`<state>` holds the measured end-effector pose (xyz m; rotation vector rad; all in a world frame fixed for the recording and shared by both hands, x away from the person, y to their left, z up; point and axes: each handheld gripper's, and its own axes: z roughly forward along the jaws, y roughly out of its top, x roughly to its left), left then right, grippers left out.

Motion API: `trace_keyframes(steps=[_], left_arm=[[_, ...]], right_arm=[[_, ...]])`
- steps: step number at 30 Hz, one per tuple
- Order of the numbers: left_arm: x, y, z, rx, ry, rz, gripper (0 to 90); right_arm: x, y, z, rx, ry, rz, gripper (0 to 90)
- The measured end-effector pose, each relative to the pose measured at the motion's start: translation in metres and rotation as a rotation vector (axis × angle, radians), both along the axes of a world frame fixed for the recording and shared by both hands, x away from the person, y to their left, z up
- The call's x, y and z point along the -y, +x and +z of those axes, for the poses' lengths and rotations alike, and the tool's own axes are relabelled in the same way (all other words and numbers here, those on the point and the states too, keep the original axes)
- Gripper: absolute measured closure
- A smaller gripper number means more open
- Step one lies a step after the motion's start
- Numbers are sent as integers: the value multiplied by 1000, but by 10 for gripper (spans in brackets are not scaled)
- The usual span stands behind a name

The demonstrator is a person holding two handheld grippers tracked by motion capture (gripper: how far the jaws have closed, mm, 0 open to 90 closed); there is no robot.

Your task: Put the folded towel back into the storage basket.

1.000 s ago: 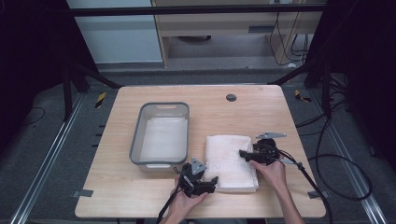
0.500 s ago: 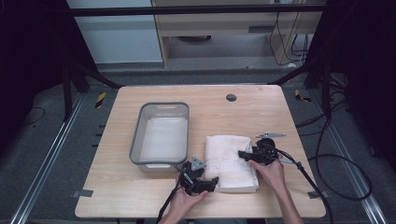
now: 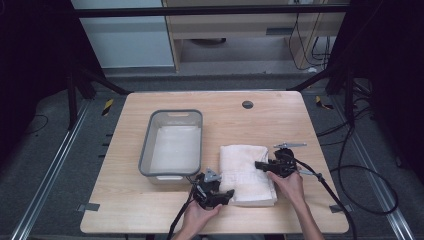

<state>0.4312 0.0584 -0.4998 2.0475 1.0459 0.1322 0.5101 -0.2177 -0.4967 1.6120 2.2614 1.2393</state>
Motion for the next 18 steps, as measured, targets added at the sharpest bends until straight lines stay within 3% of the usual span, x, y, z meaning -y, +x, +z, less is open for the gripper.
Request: trace_keyframes(steps=[4, 18], left_arm=[[-1, 1, 0, -16, -14, -7, 522], [-6, -2, 6, -3, -24, -19, 643]], right_arm=[[0, -1, 0, 14, 7, 9, 643], [2, -2, 9, 6, 34, 7, 683]])
